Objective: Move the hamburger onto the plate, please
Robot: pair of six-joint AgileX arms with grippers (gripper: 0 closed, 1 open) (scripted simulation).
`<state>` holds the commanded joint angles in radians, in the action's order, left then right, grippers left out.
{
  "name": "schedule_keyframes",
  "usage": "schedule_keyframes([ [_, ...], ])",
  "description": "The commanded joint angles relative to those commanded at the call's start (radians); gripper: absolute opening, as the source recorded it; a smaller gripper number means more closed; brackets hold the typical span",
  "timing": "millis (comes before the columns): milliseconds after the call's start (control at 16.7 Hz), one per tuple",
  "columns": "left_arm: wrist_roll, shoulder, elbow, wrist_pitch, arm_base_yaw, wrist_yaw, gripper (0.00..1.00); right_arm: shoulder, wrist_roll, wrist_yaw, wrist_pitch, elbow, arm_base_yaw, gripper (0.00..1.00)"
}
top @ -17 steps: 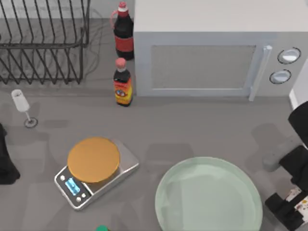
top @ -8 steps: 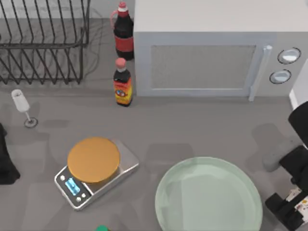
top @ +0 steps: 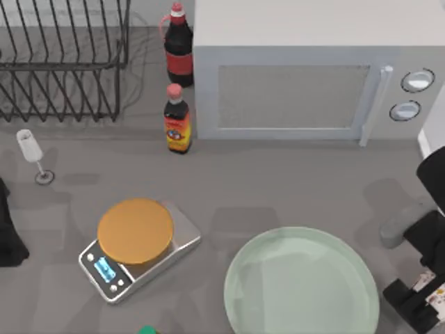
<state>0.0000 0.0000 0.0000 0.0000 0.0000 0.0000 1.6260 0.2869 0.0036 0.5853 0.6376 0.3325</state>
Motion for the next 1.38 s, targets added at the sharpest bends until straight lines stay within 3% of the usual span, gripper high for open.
schedule_keyframes([
  [420, 0.0, 0.0, 0.0, 0.0, 0.0, 0.0, 1.0, -0.099, 0.004, -0.012, 0.155, 0.096, -0.003, 0.0],
  [840, 0.0, 0.0, 0.0, 0.0, 0.0, 0.0, 1.0, -0.225, 0.009, -0.012, 0.504, 0.296, -0.007, 0.0],
  [1380, 0.0, 0.0, 0.0, 0.0, 0.0, 0.0, 1.0, -0.239, -0.022, -0.012, 0.532, 0.324, 0.01, 0.0],
])
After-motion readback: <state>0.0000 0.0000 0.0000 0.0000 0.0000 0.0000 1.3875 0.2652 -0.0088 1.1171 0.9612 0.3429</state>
